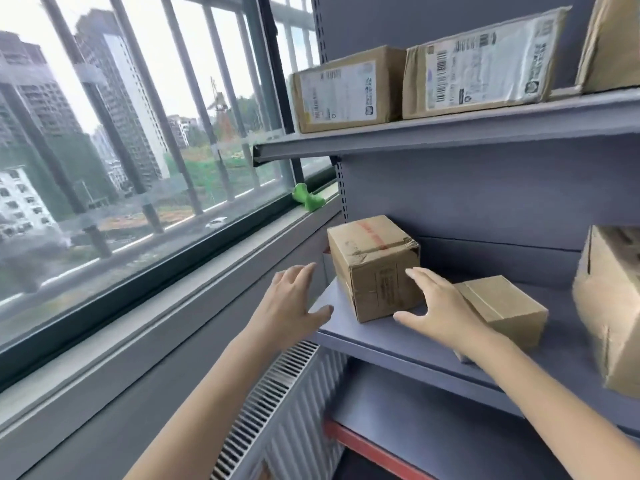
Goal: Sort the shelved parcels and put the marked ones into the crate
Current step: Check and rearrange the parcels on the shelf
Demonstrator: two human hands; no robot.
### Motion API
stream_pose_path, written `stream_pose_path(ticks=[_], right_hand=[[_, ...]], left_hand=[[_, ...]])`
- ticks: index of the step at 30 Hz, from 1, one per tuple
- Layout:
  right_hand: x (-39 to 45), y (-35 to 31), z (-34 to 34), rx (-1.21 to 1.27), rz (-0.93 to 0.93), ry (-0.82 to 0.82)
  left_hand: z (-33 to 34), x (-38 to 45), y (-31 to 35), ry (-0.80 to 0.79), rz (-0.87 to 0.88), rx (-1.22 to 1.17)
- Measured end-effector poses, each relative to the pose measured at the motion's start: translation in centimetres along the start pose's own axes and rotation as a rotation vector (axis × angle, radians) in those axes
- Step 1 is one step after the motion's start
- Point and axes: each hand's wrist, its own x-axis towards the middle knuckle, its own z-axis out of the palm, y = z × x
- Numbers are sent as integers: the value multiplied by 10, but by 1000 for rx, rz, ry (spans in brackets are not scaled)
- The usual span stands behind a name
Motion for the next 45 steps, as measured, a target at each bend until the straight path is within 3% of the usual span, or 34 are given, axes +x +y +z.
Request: stream_pose_path(ticks=[14, 25, 39, 45], right_hand=[[36, 32, -12, -113, 274, 183], [86, 9, 18, -175, 401, 264], [129, -8, 42, -91, 473, 317], [148, -9, 50, -57, 601, 349]], left_hand=[[43, 144, -10, -74, 263, -145], [66, 223, -49, -103, 433, -159], [81, 310, -75, -167, 341, -175], [105, 336, -86, -198, 298, -223]])
